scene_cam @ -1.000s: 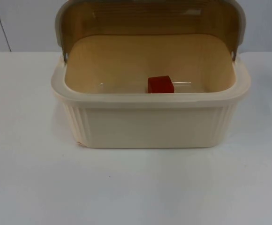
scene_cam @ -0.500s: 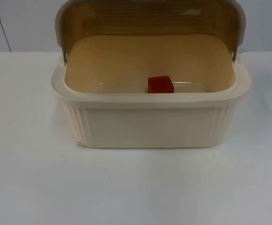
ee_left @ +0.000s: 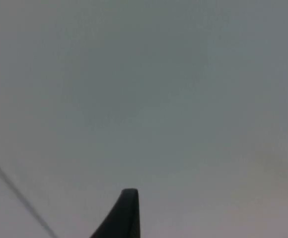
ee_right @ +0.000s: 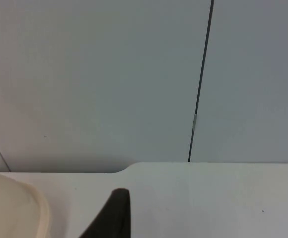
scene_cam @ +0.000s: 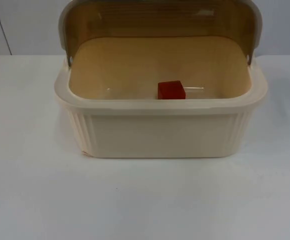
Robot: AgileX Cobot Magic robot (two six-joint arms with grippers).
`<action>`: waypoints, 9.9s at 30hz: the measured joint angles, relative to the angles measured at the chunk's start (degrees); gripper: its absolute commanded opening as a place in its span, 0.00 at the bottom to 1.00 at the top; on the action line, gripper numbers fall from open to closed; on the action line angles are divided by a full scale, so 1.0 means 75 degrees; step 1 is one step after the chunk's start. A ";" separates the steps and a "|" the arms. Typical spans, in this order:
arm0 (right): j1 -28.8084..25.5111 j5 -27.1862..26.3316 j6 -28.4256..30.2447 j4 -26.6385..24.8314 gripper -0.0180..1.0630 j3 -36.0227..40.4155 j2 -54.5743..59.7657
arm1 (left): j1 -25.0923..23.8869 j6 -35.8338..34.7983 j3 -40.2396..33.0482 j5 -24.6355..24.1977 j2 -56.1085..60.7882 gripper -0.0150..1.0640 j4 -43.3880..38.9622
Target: Open the box lid with the left hand, place the block into the box with the right hand, then close the box lid with the left hand.
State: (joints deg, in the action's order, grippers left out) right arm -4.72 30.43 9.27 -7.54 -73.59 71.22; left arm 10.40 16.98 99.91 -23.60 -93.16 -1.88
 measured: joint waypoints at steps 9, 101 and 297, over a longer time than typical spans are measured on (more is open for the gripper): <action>0.0000 0.0000 0.0000 0.0000 0.99 0.0000 -0.0012 | 0.0889 0.2634 0.1004 0.0619 -0.1256 0.96 0.0000; 0.0000 -0.0074 0.0000 0.0000 0.99 0.0000 -0.0012 | 0.2091 0.6983 0.0108 -0.1987 -0.2658 0.01 0.3471; 0.0844 0.0545 -0.0077 0.0752 0.99 0.1070 -0.8825 | -0.1715 0.0678 -0.4122 -0.1549 1.1327 0.99 0.1995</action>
State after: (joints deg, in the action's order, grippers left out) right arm 1.61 34.52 8.69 -1.90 -65.56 5.03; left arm -2.47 22.07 68.99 -35.22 -8.21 13.08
